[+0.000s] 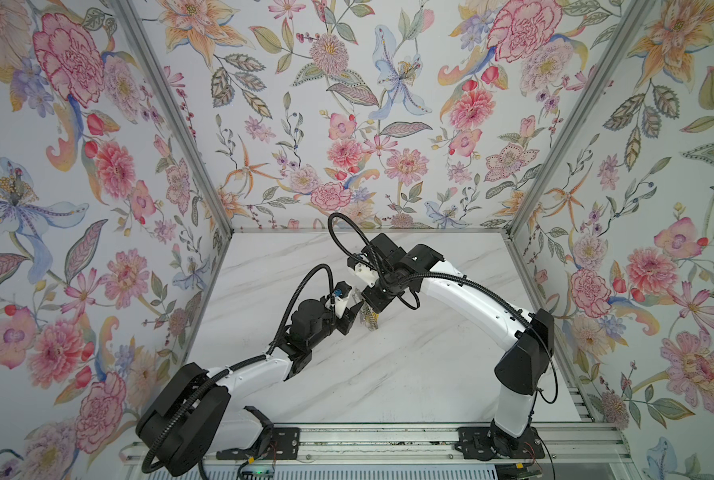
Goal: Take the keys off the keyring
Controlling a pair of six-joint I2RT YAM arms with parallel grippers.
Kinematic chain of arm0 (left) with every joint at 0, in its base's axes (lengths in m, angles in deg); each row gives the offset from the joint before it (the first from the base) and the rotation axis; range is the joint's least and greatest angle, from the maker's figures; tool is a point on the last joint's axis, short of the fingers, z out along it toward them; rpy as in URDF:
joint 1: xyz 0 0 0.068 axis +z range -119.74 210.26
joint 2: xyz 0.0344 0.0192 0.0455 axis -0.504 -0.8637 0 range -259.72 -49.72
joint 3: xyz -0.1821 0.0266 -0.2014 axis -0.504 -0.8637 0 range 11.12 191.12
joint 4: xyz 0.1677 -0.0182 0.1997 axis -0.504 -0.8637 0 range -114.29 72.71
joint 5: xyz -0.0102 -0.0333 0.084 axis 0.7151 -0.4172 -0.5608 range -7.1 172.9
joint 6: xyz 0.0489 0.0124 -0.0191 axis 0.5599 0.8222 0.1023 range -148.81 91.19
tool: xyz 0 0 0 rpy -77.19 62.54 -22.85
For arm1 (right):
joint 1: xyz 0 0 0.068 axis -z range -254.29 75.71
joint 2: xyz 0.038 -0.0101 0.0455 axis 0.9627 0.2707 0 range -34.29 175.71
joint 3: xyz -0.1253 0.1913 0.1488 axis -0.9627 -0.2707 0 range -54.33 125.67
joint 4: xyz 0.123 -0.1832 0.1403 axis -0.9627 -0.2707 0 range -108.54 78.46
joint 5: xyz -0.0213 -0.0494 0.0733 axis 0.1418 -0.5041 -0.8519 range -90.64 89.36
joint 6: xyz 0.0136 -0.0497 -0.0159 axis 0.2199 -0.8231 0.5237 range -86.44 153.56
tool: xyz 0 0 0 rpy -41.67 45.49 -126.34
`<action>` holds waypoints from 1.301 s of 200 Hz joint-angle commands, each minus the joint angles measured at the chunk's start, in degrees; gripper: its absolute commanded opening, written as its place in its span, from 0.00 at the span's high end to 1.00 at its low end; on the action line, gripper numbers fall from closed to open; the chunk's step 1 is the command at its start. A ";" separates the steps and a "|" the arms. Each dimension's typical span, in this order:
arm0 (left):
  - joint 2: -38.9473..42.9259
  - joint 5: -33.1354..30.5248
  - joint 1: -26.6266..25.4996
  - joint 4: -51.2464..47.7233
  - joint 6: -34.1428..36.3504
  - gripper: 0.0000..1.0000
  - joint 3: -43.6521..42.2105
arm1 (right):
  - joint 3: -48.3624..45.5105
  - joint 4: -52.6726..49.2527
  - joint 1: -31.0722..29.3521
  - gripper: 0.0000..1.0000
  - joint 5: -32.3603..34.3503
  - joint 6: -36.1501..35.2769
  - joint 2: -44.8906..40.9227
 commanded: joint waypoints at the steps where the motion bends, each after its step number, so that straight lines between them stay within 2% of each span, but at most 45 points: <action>1: 0.24 0.07 0.30 -0.10 1.24 0.48 1.22 | 0.92 -0.58 -0.18 0.95 0.38 -1.10 -2.11; 89: 6.24 -3.46 0.35 -2.93 3.45 0.45 -2.47 | 0.03 0.04 0.02 0.95 -0.38 -1.25 -2.95; 177: 3.07 -1.33 0.37 -2.37 3.76 0.53 0.13 | -0.27 0.29 -0.87 0.95 -1.17 -1.19 -3.13; 260: 3.30 -0.66 0.35 -2.18 3.28 0.53 0.58 | -0.27 0.45 -1.23 0.95 -1.92 -1.40 -2.23</action>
